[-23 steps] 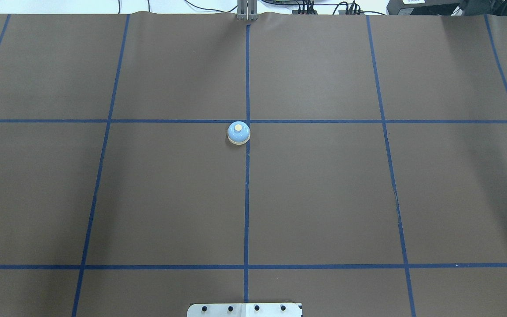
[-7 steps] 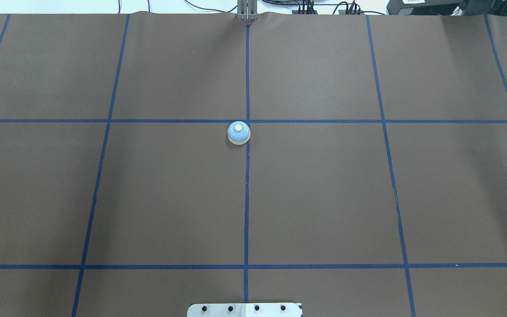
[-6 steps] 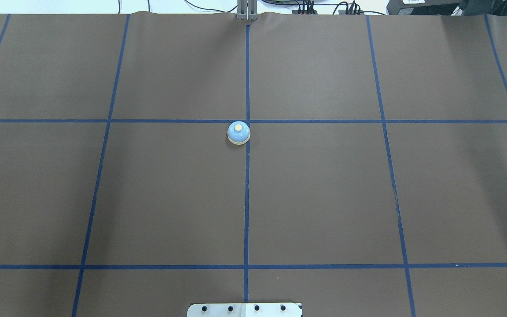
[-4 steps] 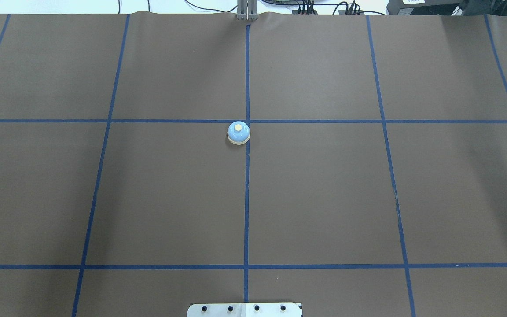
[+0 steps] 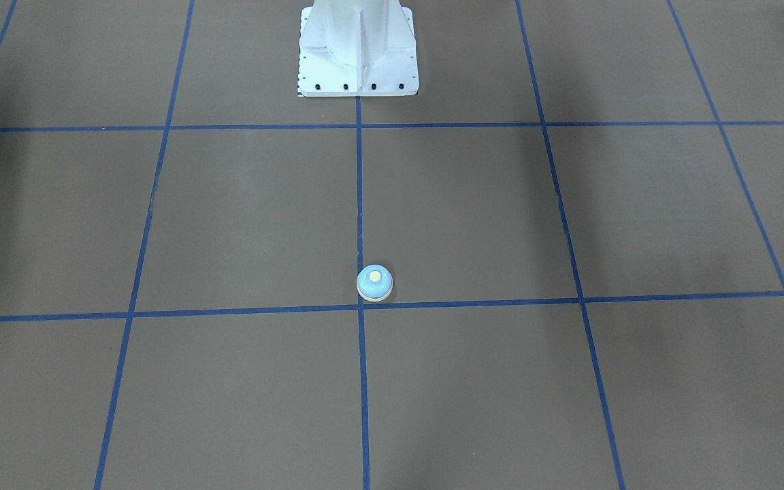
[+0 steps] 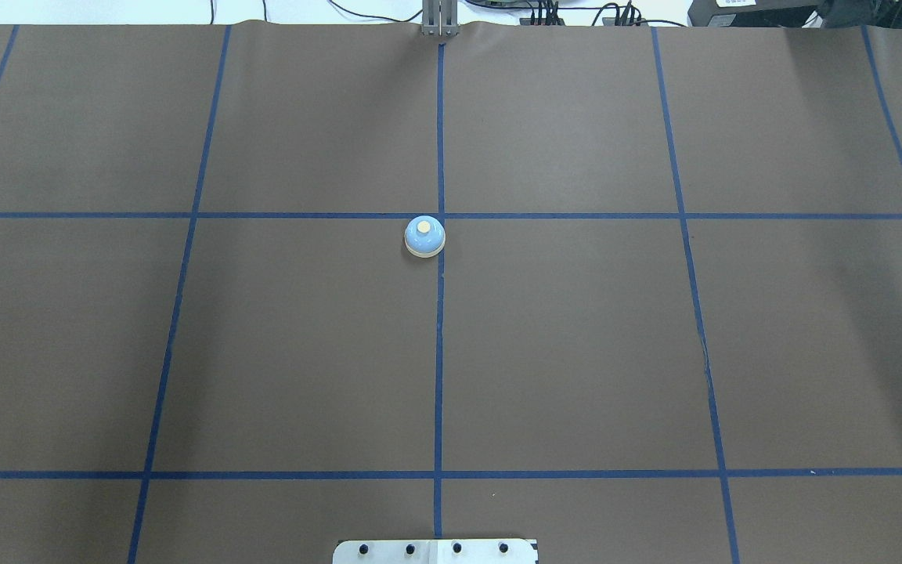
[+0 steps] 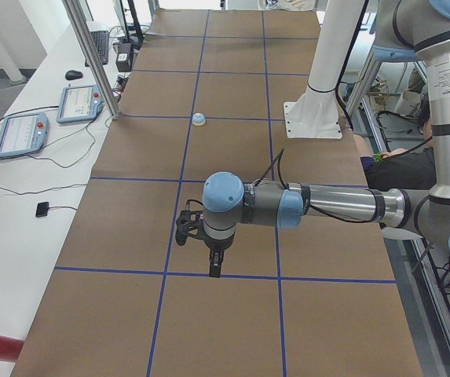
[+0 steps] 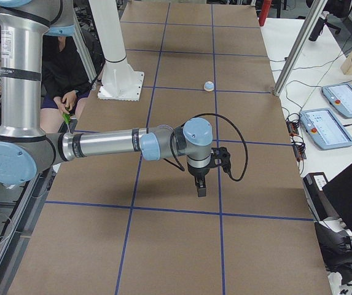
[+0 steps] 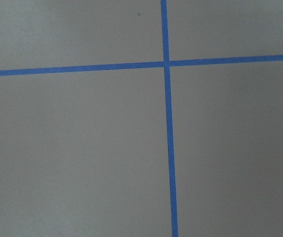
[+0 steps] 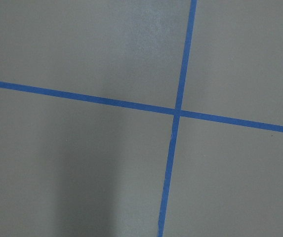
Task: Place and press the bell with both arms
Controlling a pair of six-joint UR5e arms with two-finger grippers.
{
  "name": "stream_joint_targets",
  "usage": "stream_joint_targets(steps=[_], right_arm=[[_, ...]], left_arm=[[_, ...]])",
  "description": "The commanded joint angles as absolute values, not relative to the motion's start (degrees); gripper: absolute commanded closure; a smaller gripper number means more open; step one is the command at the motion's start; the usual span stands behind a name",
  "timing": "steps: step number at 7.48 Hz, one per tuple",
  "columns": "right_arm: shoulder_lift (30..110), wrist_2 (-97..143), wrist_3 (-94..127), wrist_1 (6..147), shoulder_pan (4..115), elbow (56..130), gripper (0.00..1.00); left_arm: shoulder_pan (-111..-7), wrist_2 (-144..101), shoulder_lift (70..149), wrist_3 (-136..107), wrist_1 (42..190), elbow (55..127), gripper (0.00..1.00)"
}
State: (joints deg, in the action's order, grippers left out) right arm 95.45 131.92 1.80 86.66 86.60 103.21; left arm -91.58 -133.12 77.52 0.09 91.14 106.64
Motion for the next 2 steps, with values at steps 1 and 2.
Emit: stream_joint_targets(steps=[1, 2], right_arm=[[95.45, 131.92, 1.76, 86.75, 86.57, 103.18, 0.0], [95.45, 131.92, 1.76, 86.75, 86.57, 103.18, 0.0]], left_arm=[[-91.58, -133.07, 77.52, 0.09, 91.14, 106.61, 0.0], [-91.58, -133.15, 77.52, 0.09, 91.14, 106.61, 0.0]])
